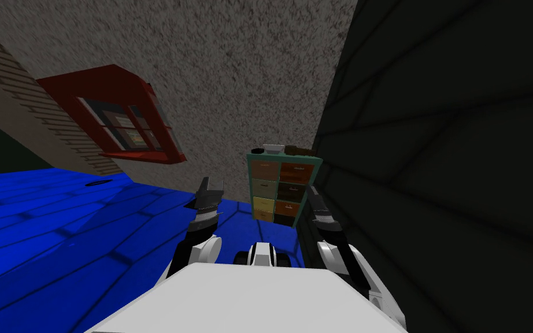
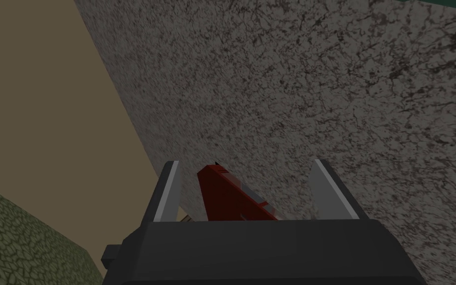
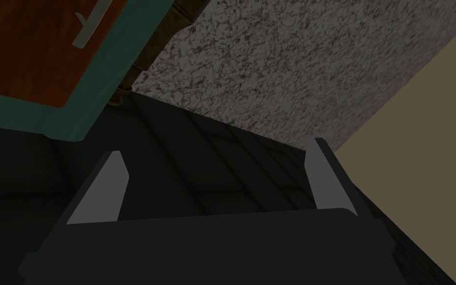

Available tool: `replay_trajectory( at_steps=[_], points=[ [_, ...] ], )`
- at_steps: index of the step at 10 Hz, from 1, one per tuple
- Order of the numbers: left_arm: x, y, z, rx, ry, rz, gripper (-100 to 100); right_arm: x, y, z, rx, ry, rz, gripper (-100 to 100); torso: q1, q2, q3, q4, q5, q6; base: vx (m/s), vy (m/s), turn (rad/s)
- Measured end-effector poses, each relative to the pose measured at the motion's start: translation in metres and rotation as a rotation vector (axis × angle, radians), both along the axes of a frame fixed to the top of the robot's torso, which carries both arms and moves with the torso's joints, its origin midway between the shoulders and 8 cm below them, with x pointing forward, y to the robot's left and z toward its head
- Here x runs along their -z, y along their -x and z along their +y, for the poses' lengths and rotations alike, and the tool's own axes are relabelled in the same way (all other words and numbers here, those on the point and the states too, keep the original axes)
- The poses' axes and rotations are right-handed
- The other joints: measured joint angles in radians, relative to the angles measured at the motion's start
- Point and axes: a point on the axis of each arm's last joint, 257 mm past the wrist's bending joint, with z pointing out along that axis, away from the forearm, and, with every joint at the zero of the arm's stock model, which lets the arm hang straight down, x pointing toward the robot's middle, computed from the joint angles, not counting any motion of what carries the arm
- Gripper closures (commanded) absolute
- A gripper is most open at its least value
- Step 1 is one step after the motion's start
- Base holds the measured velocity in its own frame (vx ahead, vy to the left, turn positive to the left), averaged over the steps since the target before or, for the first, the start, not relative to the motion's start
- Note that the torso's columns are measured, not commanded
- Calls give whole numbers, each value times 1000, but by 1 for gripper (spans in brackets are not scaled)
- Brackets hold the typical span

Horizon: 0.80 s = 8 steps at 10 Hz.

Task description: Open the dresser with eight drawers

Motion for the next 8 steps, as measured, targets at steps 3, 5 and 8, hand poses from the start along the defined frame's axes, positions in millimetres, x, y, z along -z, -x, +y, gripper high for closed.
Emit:
replay_trajectory(
  at_steps=[3, 5, 8],
  points=[
    [0, 0, 0, 0, 0, 0, 0, 2, -2, 4, 39, 94, -13, -100, 1, 0, 0, 0, 0, 0, 30, 40, -38],
    [0, 0, 0, 0, 0, 0, 0, 2, -3, 6, 65, 148, -23, -100, -1, 0, 0, 0, 0, 0, 28, 37, -47],
    [0, 0, 0, 0, 0, 0, 0, 5, -5, 9, 106, 242, -39, -100, -1, 0, 0, 0, 0, 0, 35, 41, -33]
  ],
)
